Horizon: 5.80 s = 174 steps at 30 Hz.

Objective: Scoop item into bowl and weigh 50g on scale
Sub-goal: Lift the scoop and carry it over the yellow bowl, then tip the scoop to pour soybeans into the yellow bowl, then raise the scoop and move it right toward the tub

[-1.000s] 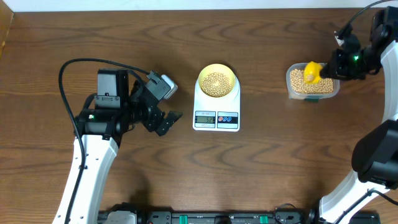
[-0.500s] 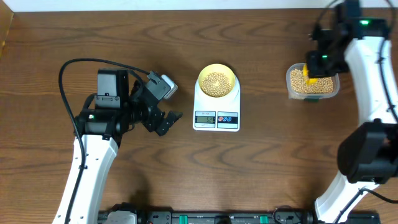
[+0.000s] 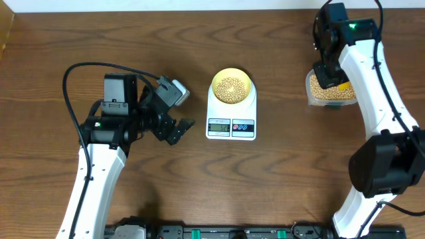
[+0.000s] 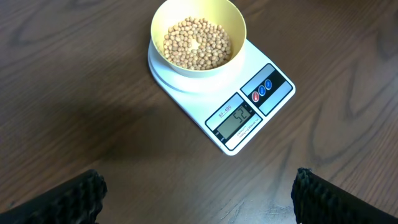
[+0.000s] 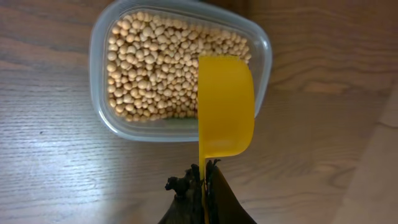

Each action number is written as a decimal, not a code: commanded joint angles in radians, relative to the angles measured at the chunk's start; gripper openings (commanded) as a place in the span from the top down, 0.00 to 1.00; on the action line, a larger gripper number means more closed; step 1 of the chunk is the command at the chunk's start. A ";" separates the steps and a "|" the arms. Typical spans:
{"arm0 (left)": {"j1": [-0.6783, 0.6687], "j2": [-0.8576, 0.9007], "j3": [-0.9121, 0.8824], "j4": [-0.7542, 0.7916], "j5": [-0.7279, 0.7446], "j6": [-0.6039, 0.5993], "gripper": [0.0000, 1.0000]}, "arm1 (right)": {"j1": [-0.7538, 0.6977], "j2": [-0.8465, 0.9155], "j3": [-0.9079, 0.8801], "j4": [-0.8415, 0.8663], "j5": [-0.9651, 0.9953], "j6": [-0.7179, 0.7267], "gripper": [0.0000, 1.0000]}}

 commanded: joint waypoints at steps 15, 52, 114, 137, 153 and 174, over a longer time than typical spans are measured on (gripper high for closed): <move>0.005 0.002 -0.010 -0.001 -0.006 -0.001 0.02 | 0.145 -0.024 0.113 0.364 -0.780 0.101 0.99; 0.005 0.002 -0.010 -0.002 -0.006 -0.001 0.03 | 0.353 0.128 0.068 0.264 -0.632 0.013 0.99; 0.005 0.002 -0.010 -0.002 -0.006 -0.001 0.02 | 0.237 0.115 -0.002 0.269 -0.914 -0.028 0.99; 0.005 0.002 -0.010 -0.002 -0.006 -0.001 0.02 | 0.065 0.046 -0.002 0.285 -1.302 -0.140 0.99; 0.005 0.002 -0.010 -0.002 -0.006 -0.001 0.03 | 0.077 0.031 -0.002 0.283 -1.230 -0.163 0.99; 0.005 0.002 -0.010 -0.002 -0.006 -0.001 0.03 | -0.217 -0.117 -0.002 0.182 -1.209 -0.162 0.99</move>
